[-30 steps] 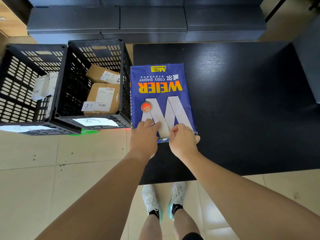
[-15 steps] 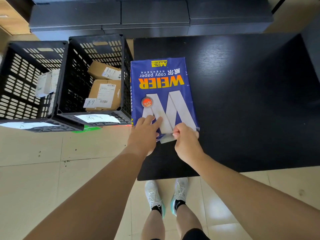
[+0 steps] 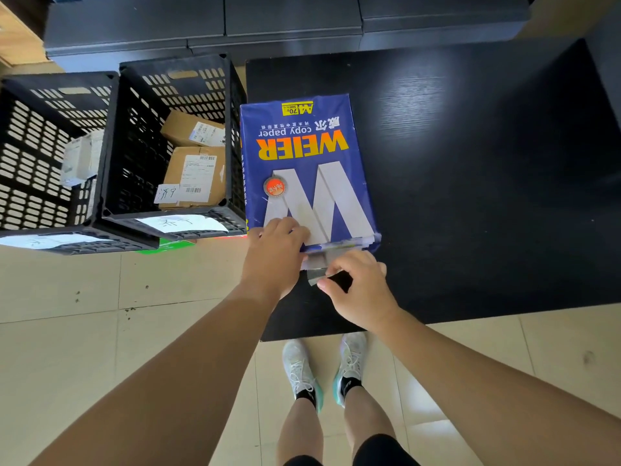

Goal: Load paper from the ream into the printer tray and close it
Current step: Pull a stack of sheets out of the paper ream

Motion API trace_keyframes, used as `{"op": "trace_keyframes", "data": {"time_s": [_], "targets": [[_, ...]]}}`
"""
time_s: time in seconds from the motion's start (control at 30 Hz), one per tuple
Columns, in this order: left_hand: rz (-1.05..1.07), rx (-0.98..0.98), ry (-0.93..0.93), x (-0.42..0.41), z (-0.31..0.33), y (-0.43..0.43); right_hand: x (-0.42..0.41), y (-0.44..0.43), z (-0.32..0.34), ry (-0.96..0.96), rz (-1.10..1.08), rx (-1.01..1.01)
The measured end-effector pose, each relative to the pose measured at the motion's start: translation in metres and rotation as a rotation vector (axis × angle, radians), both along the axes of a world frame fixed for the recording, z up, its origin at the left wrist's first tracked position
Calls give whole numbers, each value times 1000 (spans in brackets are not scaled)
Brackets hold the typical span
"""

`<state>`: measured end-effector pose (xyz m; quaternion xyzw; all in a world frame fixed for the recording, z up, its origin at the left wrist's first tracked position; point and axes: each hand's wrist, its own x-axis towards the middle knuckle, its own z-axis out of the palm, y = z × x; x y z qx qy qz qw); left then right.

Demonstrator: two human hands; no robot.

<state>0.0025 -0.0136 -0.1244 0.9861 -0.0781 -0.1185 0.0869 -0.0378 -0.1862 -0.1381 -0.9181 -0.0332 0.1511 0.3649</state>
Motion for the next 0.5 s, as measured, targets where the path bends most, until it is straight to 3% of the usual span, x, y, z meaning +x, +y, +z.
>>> {"op": "trace_keyframes", "data": {"time_s": [0.23,0.37,0.5], "targets": [[34,-108,-106,-4,0,0,-6,7,-13,5,-121,-111],[120,-200,-99,-2,3,1,-5,23,-17,-28,-208,-268],[141,-264,-69,4,6,4,-9,34,-22,-11,-303,-294]]}}
